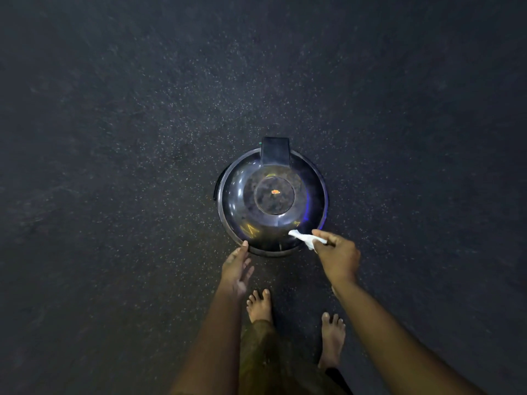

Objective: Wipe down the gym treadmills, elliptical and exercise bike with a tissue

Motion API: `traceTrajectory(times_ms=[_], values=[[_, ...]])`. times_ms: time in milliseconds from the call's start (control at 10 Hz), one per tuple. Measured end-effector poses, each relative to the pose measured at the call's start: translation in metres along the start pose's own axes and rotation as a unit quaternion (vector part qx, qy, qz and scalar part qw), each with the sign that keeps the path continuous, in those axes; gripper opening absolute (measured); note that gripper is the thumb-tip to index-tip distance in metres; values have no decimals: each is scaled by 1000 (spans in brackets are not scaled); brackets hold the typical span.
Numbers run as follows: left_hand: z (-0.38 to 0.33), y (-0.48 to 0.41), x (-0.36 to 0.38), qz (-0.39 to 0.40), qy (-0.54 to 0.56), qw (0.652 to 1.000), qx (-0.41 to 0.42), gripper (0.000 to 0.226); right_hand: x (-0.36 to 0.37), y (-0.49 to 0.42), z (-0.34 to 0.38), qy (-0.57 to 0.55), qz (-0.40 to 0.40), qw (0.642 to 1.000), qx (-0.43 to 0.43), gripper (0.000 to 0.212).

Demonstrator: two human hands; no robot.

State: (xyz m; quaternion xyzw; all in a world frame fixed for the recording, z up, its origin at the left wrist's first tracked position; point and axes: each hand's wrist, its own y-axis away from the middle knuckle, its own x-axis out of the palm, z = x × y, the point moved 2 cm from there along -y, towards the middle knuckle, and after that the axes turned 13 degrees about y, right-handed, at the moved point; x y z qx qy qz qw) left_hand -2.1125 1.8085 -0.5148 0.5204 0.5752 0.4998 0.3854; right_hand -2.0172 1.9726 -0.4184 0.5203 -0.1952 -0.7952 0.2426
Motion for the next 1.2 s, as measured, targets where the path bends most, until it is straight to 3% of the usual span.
traceTrajectory(times_ms=[100, 400, 600, 800, 900, 1000, 1200], values=[[-13, 30, 6, 60, 76, 995, 12, 16, -17, 13, 6, -21, 8, 1000, -10, 24], [-77, 105, 58, 104, 75, 990, 56, 5, -71, 39, 27, -101, -21, 995, 7, 21], [-107, 131, 91, 133, 68, 987, 59, 6, -64, 48, 40, -93, 16, 994, 56, 23], [-109, 136, 90, 106, 22, 993, 55, 9, -45, 57, 66, -224, 98, 964, 103, 38], [-98, 144, 80, 72, -27, 995, 59, 34, -50, 70, 60, -172, 87, 978, 79, 27], [-89, 152, 71, 65, -75, 994, 55, 42, -59, 82, 56, -123, 70, 988, 56, 24], [-66, 170, 47, 98, -183, 975, 75, 18, -81, 131, 49, -46, 29, 999, 6, 25]])
